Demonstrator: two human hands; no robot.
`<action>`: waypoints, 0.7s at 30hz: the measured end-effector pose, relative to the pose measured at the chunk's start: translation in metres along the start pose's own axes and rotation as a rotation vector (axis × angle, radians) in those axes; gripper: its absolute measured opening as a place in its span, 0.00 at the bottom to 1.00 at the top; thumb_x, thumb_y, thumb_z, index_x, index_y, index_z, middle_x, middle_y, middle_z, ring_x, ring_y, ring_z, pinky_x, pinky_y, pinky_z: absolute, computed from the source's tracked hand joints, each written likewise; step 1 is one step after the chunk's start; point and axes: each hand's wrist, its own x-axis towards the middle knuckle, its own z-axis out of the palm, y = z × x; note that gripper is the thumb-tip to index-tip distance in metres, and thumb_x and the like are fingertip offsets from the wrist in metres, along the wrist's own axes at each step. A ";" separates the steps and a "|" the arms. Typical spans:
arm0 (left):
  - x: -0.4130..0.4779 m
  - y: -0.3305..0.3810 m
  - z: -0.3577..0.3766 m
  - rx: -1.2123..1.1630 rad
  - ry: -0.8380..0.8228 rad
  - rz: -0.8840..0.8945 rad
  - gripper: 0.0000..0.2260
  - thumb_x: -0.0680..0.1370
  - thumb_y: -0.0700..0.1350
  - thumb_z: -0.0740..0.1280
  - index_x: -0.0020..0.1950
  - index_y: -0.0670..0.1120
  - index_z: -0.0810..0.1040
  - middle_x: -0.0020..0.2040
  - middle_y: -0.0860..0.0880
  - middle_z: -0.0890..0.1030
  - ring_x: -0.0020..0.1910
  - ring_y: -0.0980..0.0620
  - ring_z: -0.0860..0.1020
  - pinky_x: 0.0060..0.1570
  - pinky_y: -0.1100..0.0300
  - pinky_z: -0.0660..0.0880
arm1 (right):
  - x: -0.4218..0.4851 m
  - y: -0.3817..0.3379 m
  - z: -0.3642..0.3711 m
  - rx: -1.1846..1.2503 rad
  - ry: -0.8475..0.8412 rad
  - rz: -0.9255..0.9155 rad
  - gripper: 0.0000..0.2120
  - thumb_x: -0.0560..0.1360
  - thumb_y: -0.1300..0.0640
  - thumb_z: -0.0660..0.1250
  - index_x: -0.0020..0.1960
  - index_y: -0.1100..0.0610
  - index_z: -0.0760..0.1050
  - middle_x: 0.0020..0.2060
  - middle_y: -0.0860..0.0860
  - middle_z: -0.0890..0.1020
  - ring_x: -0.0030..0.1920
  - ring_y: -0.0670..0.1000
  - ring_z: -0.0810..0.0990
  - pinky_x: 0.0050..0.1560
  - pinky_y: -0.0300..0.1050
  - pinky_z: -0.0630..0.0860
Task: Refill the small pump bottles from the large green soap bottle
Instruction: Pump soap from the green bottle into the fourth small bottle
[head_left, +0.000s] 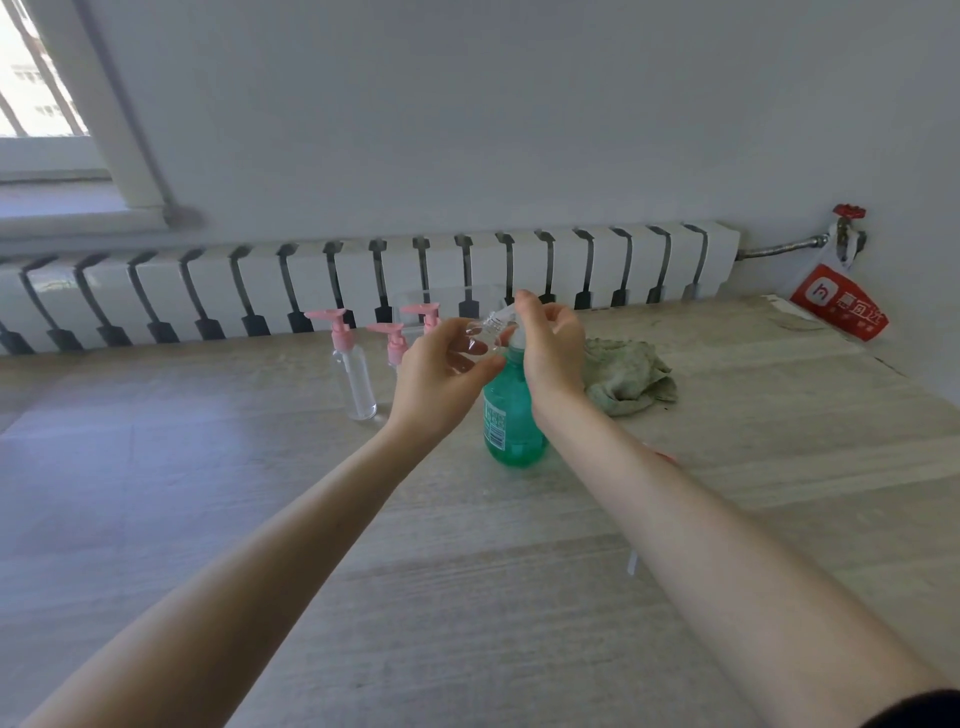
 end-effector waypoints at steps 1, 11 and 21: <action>-0.001 -0.001 0.000 -0.005 0.002 0.001 0.12 0.73 0.43 0.73 0.55 0.44 0.78 0.45 0.52 0.82 0.45 0.57 0.80 0.43 0.67 0.77 | -0.001 -0.001 -0.001 0.006 0.007 -0.005 0.13 0.76 0.48 0.64 0.52 0.56 0.69 0.30 0.45 0.76 0.34 0.44 0.76 0.40 0.41 0.73; -0.003 -0.006 0.004 -0.026 0.008 -0.006 0.14 0.72 0.42 0.73 0.57 0.45 0.78 0.47 0.51 0.82 0.44 0.56 0.80 0.43 0.66 0.78 | -0.002 -0.003 0.003 -0.044 0.050 0.001 0.13 0.74 0.50 0.64 0.54 0.56 0.70 0.35 0.47 0.78 0.42 0.50 0.80 0.51 0.54 0.77; 0.001 -0.001 0.001 -0.054 -0.013 -0.002 0.15 0.74 0.43 0.72 0.59 0.42 0.76 0.47 0.48 0.82 0.45 0.55 0.81 0.45 0.64 0.78 | -0.007 -0.006 0.002 -0.110 0.015 0.004 0.21 0.76 0.38 0.58 0.52 0.56 0.73 0.38 0.46 0.77 0.40 0.43 0.74 0.39 0.41 0.67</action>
